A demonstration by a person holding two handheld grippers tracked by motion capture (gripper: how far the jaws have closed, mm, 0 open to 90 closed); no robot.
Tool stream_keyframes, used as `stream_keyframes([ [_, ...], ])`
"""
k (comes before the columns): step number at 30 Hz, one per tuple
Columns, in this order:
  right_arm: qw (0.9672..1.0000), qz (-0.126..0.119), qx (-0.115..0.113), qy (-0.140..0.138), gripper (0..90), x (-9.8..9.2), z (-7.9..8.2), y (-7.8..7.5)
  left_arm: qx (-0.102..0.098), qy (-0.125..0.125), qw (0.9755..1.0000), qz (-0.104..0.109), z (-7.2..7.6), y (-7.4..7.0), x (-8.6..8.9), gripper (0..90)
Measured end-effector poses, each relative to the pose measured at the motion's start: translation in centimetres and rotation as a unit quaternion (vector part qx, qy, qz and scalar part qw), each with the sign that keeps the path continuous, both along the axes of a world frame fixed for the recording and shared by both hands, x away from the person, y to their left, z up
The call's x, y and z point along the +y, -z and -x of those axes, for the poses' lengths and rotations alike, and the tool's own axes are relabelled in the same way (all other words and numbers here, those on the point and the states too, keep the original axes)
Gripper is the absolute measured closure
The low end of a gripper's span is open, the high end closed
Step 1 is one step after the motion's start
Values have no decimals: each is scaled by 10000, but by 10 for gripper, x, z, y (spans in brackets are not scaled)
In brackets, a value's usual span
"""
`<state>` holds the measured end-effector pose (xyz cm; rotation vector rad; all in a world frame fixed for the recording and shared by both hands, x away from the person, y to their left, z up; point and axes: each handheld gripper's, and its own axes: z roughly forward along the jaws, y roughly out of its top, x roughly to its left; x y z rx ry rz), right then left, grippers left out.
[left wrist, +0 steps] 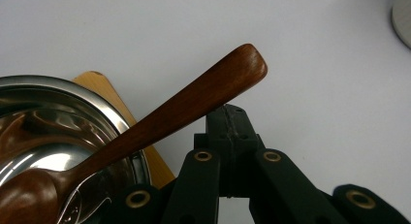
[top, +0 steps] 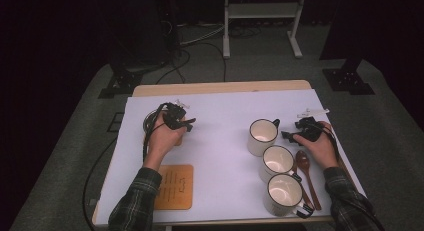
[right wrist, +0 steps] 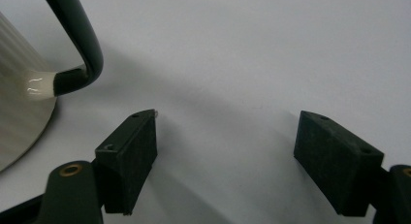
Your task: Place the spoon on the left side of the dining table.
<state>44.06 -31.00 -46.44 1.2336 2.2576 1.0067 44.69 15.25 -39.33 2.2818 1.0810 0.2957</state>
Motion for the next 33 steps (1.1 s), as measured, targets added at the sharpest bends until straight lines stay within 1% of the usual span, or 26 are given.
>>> stream_keyframes([
  [1, 10000, 0, -1, -1, 217, 0, 0, 0, -11, -19, 10000, 30, -2, 0, 0, 900],
  [5, 10000, -5, 1, -2, 217, 0, 0, 0, -2, -26, 10000, 2, -7, -1, 0, 900],
  [6, 10000, -4, -1, -1, 217, 0, 0, 0, -11, -53, 10000, -29, -10, 0, 0, 900],
  [11, 10000, -5, -2, -2, 217, 0, 0, 0, -7, -100, 9999, -57, -16, 1, 0, 900],
  [12, 10000, -2, -3, -2, 217, 0, 0, 0, -1, -130, 9999, -48, -20, 0, 2, 900],
  [15, 10000, -2, -2, -2, 217, 0, 0, 0, 6, -150, 9999, -68, -23, -1, 2, 900],
  [16, 10000, -1, -4, -3, 217, 0, 0, 0, -2, -181, 9998, -37, -27, 0, 3, 900],
  [17, 10000, -1, -4, -3, 217, 0, 0, 0, -2, -181, 9998, -37, -27, 0, 3, 900],
  [18, 10000, -1, -6, -2, 217, 0, 0, 0, 4, -195, 9998, -67, -31, -1, 4, 900],
  [21, 10000, 4, -22, -2, 217, 0, 0, 0, 12, -228, 9997, -33, -38, -1, 5, 900],
  [25, 10000, 5, -22, -1, 217, 0, 0, 0, 28, -258, 9997, 3, -44, 0, 6, 900],
  [26, 10000, 5, -22, -1, 217, 0, 0, 1, 40, -262, 9996, -32, -46, 0, 6, 900],
  [28, 10000, 4, -21, -2, 217, 0, 0, 1, 34, -330, 9994, 32, -52, 1, 6, 900],
  [33, 10000, 2, -19, 0, 217, 0, 0, 1, 28, -365, 9993, 87, -59, -1, 7, 900],
])
